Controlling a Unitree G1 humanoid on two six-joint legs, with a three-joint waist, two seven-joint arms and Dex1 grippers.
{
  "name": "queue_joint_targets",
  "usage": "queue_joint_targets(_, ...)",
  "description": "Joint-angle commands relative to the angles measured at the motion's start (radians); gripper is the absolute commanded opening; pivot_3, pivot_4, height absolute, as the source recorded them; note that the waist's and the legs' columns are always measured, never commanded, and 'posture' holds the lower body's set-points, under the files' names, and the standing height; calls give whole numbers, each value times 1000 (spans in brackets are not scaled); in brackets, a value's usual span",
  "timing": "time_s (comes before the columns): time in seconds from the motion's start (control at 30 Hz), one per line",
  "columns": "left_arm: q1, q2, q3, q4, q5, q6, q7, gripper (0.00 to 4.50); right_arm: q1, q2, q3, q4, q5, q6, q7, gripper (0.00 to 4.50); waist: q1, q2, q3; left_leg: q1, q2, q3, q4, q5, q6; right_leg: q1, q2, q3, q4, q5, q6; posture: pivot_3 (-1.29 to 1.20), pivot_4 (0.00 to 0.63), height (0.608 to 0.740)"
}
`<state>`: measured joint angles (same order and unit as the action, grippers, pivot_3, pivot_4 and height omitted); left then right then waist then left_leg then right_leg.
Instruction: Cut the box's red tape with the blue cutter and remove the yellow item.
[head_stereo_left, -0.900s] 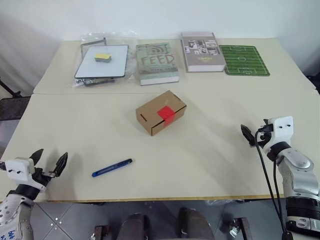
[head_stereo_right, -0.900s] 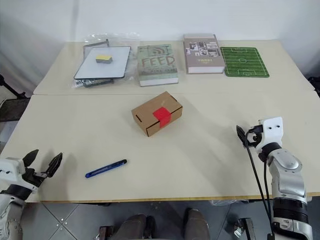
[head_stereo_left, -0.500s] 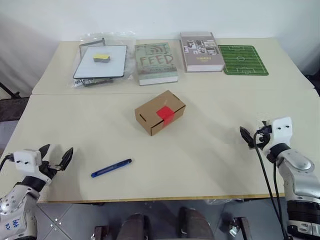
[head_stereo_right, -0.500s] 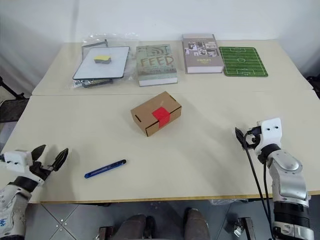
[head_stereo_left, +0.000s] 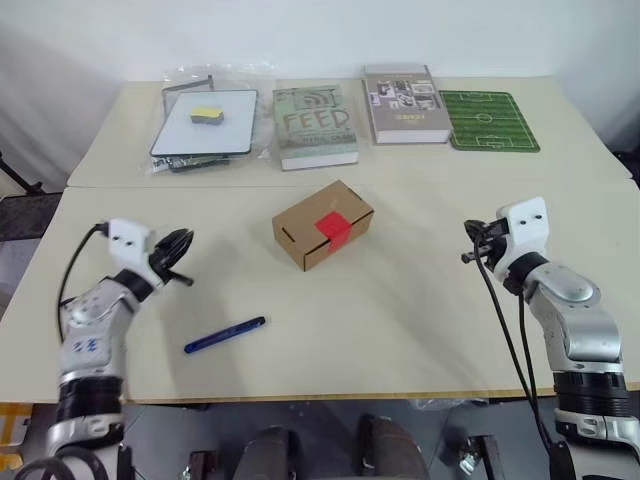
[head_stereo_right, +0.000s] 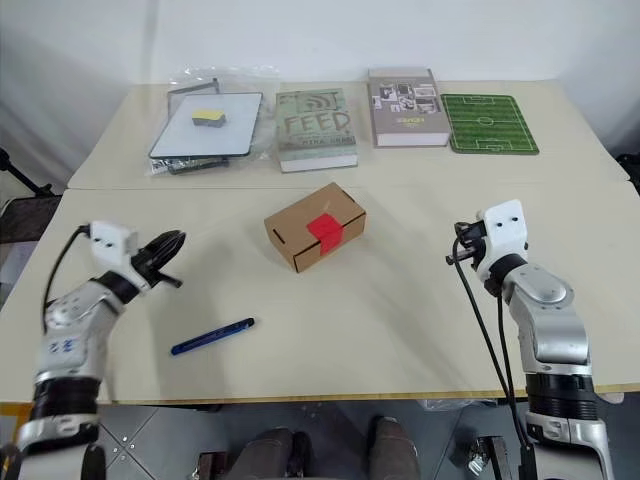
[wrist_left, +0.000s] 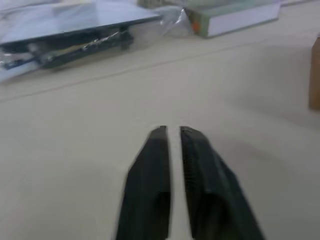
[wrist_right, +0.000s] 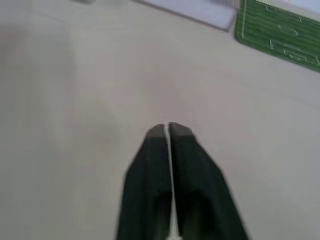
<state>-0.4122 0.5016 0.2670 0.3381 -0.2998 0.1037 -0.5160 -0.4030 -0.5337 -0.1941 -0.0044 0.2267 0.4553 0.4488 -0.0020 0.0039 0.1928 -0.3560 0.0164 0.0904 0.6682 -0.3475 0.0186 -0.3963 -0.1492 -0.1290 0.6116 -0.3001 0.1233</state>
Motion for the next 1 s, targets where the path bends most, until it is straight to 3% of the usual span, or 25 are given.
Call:
queue_joint_targets(0.03,-80,-57,-41,94,40,-23,42,42,-37,21,20,-37,18,25,-3,0,0,0,0,-1,0,0,0,0,0,0,0,0,0,0,0,0,150,740)
queue_joint_targets(0.2,-221,-134,-86,247,75,-108,40,42,-87,57,74,-9,3,26,4,0,0,-1,0,-3,-3,2,1,0,0,0,0,-3,-1,1,1,0,150,740)
queue_joint_targets(0.4,-403,-162,-134,461,111,-178,-34,42,-140,70,159,31,-10,90,42,0,0,-1,0,-12,-4,-1,13,0,1,-2,1,-6,0,1,1,0,150,740)
queue_joint_targets(0.67,-607,-181,-183,725,159,-269,-209,42,-202,145,235,67,-34,122,24,0,-2,-2,0,-14,-5,-1,14,0,2,-3,1,-6,0,1,2,0,150,740)
queue_joint_targets(1.0,-657,-207,-256,691,162,-187,-543,42,-263,202,254,13,-31,236,2,0,-4,-2,0,-16,-5,-1,15,0,2,-7,1,-6,3,1,2,0,150,740)
